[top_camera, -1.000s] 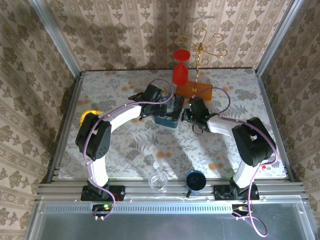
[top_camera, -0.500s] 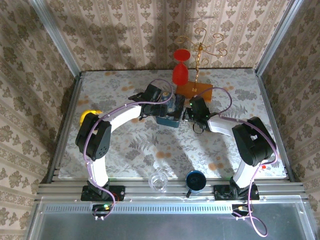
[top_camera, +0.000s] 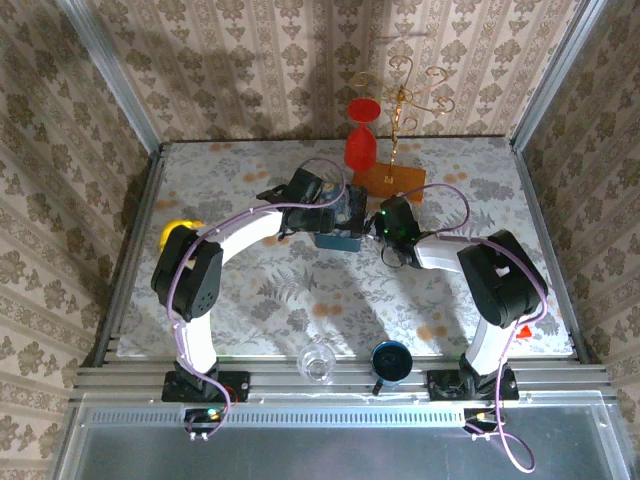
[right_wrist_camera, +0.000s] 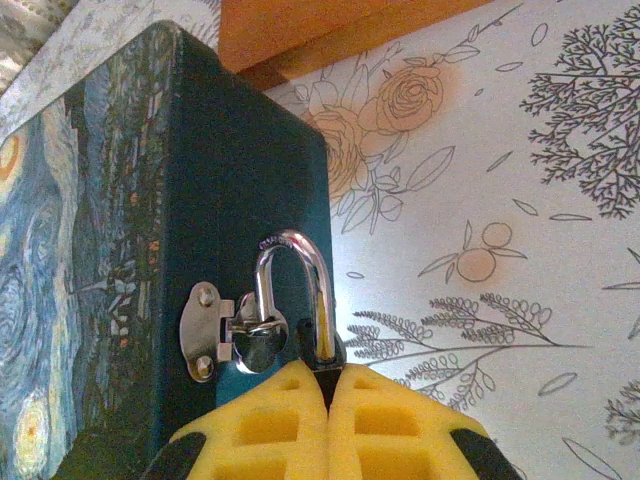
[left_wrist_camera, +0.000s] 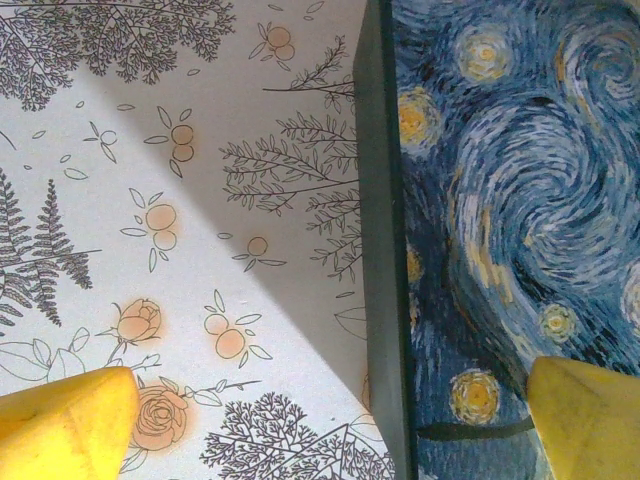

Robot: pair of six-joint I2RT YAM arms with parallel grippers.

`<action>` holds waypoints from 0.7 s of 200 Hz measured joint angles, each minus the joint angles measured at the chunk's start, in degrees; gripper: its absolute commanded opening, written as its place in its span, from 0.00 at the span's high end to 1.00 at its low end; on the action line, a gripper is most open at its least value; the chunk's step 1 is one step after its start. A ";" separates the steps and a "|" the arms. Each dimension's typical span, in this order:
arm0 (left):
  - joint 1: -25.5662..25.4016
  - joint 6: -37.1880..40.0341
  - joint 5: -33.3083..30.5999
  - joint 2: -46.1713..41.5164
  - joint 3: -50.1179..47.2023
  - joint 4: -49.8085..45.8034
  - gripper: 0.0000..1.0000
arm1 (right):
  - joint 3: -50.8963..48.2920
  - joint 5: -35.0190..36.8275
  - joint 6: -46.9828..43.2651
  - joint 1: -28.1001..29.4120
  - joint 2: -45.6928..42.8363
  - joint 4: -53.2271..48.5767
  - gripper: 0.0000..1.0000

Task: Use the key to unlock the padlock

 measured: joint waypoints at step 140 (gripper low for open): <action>1.49 0.44 0.63 -0.04 -0.09 -0.33 0.00 | -2.32 1.84 -2.23 -1.92 -5.38 -1.33 1.00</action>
